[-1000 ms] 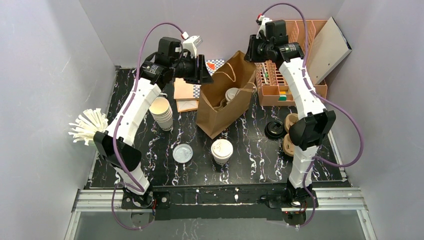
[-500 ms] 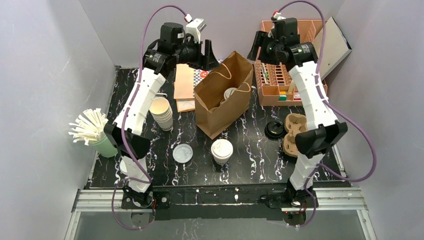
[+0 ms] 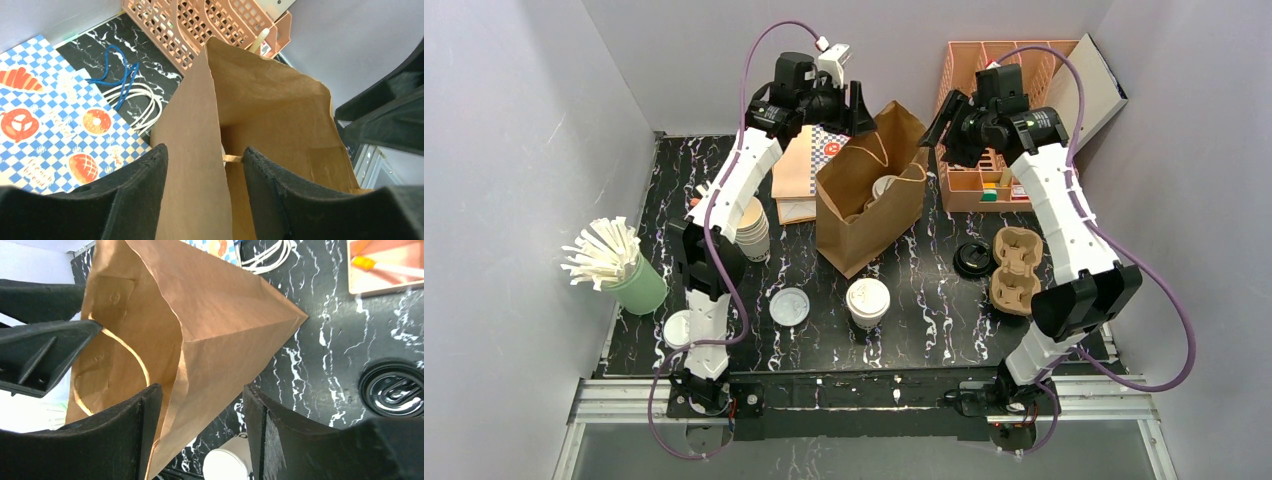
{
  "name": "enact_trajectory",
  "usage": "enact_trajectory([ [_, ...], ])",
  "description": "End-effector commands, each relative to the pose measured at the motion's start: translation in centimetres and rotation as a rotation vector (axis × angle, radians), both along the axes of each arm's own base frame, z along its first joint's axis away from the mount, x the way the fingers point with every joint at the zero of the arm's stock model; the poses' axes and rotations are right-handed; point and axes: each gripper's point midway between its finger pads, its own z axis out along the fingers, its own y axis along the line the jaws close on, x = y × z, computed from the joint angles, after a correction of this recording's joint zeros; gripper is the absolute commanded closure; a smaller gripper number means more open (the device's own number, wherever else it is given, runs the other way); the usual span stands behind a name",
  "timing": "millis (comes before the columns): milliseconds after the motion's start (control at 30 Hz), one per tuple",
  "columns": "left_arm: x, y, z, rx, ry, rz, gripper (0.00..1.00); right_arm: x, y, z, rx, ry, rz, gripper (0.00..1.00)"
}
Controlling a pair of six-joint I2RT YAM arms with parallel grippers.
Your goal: Pack the takeout coffee
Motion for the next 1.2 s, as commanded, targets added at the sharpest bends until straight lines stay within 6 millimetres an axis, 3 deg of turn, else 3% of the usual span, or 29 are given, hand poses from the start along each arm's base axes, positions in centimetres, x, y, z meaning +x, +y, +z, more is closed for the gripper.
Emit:
enact_trajectory([
  [0,0.2,-0.9,3.9,-0.099,-0.082,-0.034,0.49,-0.2,1.5,-0.3,0.091,0.038,0.002,0.32],
  [100,0.5,-1.0,4.1,-0.105,-0.102,-0.036,0.57,0.1,1.9,-0.7,0.113,0.059,-0.002,0.33],
  [267,0.4,-0.9,4.2,-0.104,-0.111,-0.039,0.83,0.6,2.0,-0.5,0.113,0.054,-0.01,0.41],
  [400,0.1,-0.7,4.4,-0.107,-0.102,-0.028,0.95,1.3,1.9,-0.5,0.098,0.045,-0.012,0.58],
  [533,-0.2,-0.4,4.8,-0.115,-0.088,-0.003,0.99,2.3,2.0,-0.1,0.081,0.021,-0.006,0.71],
  [900,-1.7,0.4,5.2,-0.122,-0.057,0.027,1.0,4.5,1.0,0.8,-0.014,-0.051,-0.006,0.75],
  [1033,-1.8,0.2,5.4,-0.141,-0.034,0.05,0.99,6.0,0.2,0.8,-0.055,-0.086,-0.009,0.87],
  [1167,-2.0,-0.3,5.7,-0.157,-0.024,0.06,0.99,7.0,0.0,0.9,-0.08,-0.115,0.004,0.89],
])
